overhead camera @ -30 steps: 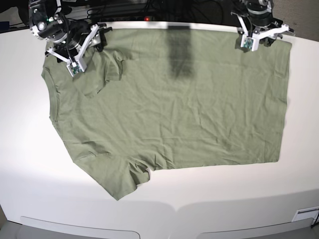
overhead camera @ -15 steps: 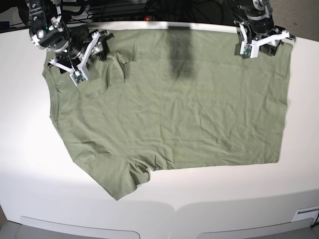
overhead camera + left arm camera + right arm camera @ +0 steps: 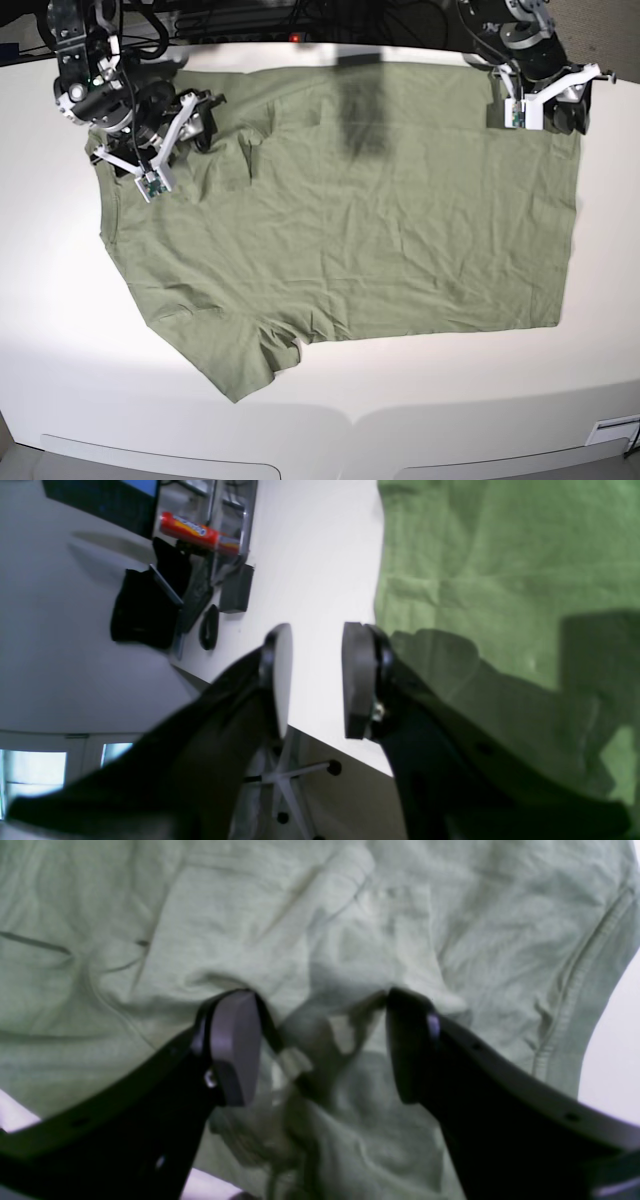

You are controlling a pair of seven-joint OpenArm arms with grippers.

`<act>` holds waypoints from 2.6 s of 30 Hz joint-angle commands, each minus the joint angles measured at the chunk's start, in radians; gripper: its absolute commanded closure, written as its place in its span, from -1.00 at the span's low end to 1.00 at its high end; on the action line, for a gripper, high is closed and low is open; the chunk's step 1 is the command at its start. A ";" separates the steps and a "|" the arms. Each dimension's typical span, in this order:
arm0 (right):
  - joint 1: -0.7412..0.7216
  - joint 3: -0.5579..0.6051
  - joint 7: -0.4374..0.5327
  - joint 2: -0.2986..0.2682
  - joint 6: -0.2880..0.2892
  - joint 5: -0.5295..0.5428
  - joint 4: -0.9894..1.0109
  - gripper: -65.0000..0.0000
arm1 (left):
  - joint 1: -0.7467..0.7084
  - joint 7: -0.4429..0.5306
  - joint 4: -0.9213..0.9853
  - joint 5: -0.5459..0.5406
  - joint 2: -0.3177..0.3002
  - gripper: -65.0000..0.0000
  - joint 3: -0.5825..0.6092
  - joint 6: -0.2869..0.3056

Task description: Fold the T-shirt properly

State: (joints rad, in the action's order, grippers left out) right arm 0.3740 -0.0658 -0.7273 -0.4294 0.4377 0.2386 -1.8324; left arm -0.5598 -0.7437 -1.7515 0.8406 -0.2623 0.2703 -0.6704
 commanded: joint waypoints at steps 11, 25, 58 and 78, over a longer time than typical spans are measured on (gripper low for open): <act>-0.006 -0.006 0.005 -0.011 -0.003 0.039 -0.019 -0.19 | -0.003 0.012 -0.016 0.027 -0.004 0.47 -0.002 -0.028; -0.021 -0.006 -0.050 -0.008 0.033 0.077 -0.047 -0.19 | -0.003 0.013 -0.016 0.027 -0.004 0.47 -0.002 -0.028; -0.190 -0.006 0.082 0.006 0.018 0.110 0.017 -0.19 | 0.161 0.115 -0.016 -0.246 -0.007 0.17 -0.002 0.259; -0.213 -0.006 0.034 0.056 0.018 0.102 0.017 -0.19 | 0.310 0.020 -0.016 -0.123 -0.004 0.12 -0.002 0.159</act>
State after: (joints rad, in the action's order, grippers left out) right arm 0.1719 -0.0650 -0.7189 -0.3634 0.4572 0.3355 -1.7992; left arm -0.2573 -0.7380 -1.7504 0.6910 -0.2623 0.2703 -0.4915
